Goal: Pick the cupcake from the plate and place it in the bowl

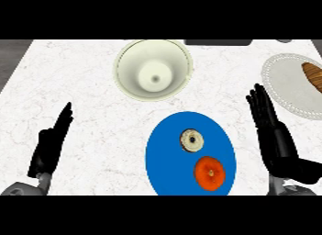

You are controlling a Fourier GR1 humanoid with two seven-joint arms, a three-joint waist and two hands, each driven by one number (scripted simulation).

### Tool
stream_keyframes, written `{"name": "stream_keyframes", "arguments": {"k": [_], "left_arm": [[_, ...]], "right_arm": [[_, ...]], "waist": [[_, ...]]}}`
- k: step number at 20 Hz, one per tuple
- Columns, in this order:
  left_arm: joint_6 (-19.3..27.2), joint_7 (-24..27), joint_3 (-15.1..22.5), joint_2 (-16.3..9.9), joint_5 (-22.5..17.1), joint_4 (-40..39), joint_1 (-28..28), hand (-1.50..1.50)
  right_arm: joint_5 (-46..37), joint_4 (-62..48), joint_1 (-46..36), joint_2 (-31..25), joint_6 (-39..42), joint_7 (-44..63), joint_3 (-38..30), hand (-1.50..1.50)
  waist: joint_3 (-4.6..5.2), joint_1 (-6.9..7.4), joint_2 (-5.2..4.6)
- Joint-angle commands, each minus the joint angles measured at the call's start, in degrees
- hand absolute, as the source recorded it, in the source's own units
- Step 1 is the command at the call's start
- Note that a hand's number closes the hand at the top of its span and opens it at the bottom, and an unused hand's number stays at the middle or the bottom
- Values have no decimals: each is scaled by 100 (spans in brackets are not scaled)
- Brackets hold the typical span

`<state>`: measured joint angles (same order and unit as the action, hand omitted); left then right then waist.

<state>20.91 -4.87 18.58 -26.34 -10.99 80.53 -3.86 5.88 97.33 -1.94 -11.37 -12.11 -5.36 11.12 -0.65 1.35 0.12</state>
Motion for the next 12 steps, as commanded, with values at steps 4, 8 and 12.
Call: {"name": "stream_keyframes", "arguments": {"k": [4,8,12], "left_arm": [[-695,329,283,184,-73,812,-345,0],[-1209,432,483,451,-401,801,-677,0],[-1295,73,564,645,-272,1095,-837,0]], "right_arm": [[-938,328,-99,432,-1038,622,353,150],[-2598,-468,5,-453,-1593,1222,328,150],[-2538,-970,-261,1017,-2126,1053,903,-150]], "waist": [[74,-163,22],[131,-303,-23],[63,-115,-13]]}}
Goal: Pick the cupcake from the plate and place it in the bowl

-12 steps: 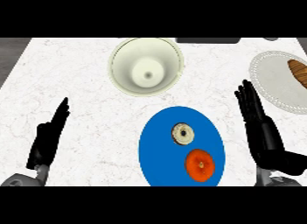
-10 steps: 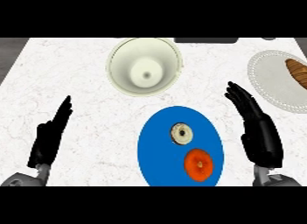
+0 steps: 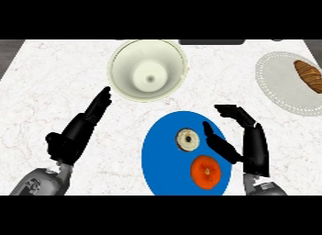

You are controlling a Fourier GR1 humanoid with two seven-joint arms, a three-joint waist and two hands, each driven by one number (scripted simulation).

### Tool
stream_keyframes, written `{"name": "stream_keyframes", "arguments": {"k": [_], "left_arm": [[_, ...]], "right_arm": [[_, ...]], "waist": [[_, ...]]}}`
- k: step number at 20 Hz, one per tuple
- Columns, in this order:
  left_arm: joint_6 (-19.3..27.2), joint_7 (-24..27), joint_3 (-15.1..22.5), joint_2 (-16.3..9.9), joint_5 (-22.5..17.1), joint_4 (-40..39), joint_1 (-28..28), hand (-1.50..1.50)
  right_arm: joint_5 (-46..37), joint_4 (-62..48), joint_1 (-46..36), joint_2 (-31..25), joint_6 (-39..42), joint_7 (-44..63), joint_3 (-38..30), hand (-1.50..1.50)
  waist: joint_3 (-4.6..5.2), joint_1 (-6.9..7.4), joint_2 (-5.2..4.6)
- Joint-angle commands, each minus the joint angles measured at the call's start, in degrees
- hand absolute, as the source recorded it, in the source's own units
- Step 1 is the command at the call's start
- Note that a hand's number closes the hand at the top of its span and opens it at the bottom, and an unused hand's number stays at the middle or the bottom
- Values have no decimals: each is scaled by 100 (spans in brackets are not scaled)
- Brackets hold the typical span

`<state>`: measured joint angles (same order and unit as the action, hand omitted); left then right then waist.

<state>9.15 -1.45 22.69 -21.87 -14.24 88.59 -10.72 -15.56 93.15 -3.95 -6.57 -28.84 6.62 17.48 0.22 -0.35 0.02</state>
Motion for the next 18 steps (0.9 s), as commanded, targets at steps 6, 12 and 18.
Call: {"name": "stream_keyframes", "arguments": {"k": [6,12,18], "left_arm": [[-367,79,-115,96,-73,100,-23,0],[-338,164,140,246,120,39,58,0],[-491,76,-114,105,-83,34,21,0]], "right_arm": [[-1916,-561,-1049,-462,570,1717,623,-150],[-2046,-759,-1944,-1069,2813,3514,846,-150],[-692,-507,-2515,-643,5083,5239,921,-150]], "waist": [[-5,58,11],[15,104,27],[5,102,29]]}}
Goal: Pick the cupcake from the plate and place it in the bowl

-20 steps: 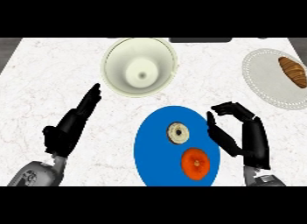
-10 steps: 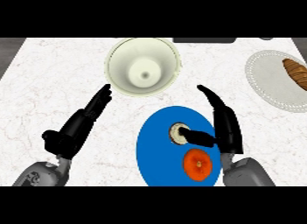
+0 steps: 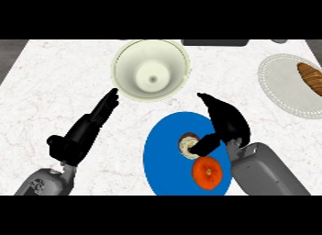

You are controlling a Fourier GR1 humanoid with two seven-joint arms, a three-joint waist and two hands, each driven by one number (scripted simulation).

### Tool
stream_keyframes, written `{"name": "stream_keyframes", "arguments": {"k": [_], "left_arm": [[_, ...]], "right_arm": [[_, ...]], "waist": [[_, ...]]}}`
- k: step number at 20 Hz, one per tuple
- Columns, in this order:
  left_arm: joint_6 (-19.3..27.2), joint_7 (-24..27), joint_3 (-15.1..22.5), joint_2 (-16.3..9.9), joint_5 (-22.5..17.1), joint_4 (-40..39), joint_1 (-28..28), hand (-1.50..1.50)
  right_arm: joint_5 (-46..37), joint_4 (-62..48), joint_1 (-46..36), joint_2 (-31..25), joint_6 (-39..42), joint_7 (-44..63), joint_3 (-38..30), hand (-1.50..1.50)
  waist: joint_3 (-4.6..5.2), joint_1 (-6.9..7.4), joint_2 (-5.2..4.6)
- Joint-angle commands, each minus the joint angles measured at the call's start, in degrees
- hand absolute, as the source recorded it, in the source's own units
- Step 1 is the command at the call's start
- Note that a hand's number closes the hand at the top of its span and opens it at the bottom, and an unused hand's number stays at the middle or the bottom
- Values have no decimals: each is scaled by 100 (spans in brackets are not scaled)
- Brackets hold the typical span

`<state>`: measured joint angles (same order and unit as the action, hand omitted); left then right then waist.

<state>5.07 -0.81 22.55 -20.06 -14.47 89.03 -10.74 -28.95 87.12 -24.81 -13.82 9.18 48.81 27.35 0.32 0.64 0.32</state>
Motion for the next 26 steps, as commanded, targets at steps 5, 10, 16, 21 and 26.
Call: {"name": "stream_keyframes", "arguments": {"k": [5,10,16,21,26], "left_arm": [[-41,100,-54,-2,98,2,91,0],[29,31,47,185,232,-38,41,0],[-324,489,-239,3,127,-159,340,0],[-175,-31,-283,171,212,-34,52,0],[-237,-99,-307,241,242,108,119,0]], "right_arm": [[1389,-217,-1376,809,1888,2547,-421,-150],[1599,-581,-1447,1035,1841,2847,-237,-150],[1583,-639,-1568,987,1743,2810,-203,-150],[1047,-343,-1267,1120,1458,2791,264,-150],[517,-304,-1091,1041,1306,2536,390,-150]], "waist": [[-17,23,-17],[-22,-46,-12],[-25,-34,-21],[-29,-71,-11],[-31,-61,-11]]}}
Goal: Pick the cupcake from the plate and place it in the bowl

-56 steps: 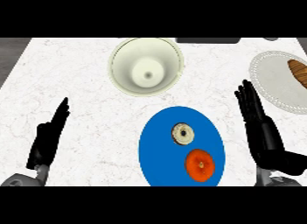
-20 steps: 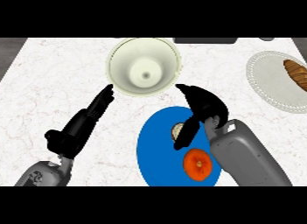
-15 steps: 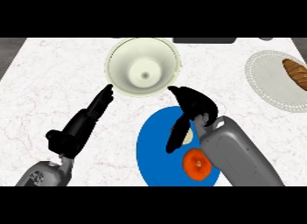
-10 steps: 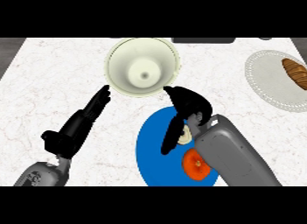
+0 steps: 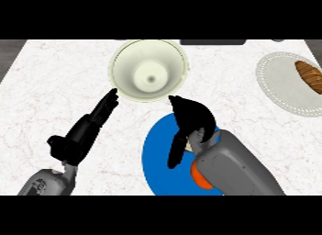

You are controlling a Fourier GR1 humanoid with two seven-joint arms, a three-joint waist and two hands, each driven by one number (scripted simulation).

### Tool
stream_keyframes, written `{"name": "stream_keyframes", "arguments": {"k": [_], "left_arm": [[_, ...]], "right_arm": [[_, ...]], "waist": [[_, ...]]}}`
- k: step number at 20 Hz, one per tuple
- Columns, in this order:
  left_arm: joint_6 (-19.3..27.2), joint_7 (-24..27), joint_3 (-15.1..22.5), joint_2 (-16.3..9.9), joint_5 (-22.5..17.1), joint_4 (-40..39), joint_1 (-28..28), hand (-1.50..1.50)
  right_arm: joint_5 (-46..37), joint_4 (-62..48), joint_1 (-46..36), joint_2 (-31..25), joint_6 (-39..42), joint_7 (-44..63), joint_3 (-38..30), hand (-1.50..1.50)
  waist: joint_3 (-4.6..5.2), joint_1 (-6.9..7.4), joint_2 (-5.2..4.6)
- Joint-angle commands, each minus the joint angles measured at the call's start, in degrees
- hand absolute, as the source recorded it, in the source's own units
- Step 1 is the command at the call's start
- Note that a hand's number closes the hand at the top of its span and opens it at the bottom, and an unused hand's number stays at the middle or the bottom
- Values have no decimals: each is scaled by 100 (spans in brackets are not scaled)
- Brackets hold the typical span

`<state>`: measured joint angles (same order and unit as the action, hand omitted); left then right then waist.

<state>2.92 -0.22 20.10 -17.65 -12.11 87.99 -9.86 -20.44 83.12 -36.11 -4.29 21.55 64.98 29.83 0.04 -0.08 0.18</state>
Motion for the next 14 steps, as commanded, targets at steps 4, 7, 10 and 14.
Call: {"name": "stream_keyframes", "arguments": {"k": [4,7,10,14], "left_arm": [[107,-58,85,226,276,18,49,0],[-103,-81,-99,11,105,264,285,0],[44,-176,60,392,348,3,5,0],[-77,-523,-96,130,243,693,293,0]], "right_arm": [[-860,-98,242,-58,-14,553,251,-150],[-1094,96,242,85,91,939,287,-150],[-1408,-298,444,46,-117,288,211,-150],[-1495,-204,601,114,80,455,-8,-150]], "waist": [[-2,-12,-9],[-1,14,7],[-3,4,-16],[-4,39,-4]]}}
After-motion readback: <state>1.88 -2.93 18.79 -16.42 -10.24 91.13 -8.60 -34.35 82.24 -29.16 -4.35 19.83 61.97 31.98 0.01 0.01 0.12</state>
